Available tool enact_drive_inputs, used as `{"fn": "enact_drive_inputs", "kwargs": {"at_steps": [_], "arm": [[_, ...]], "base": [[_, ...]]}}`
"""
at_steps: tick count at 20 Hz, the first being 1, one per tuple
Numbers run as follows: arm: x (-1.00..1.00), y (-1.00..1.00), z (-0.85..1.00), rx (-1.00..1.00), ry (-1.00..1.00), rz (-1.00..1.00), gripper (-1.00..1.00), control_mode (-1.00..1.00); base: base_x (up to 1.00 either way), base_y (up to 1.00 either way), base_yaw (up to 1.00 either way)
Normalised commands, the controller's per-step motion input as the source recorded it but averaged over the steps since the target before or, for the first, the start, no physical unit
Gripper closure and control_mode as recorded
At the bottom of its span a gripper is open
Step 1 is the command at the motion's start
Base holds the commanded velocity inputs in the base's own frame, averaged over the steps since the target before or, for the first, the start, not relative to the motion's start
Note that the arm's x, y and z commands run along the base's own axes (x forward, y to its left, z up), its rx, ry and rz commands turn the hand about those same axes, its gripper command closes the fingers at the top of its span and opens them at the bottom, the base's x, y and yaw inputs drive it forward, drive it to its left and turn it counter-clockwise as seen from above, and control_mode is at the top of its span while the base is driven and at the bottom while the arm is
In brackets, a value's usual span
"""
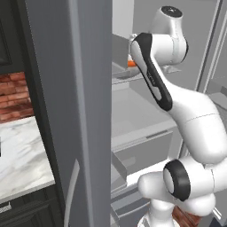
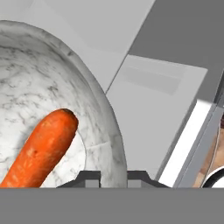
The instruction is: Move the mug from next to the sink to the open cabinet. Then, move the bowl with the carrot to the fridge to clear the area for faucet cleaning.
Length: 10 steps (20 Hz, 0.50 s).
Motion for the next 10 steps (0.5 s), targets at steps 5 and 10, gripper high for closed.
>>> {"fn": "enact_drive_inputs", "kwargs": {"at_steps": [5, 10], "arm": [[1.00, 0.00, -0.25, -0.01, 0.09, -0.02, 1.00, -1.00], [1.00, 0.00, 0.00, 0.00, 0.03, -0.09, 1.00, -1.00]], "base": [[0.00, 0.00, 0.00], [0.00, 0.00, 0.00]]}}
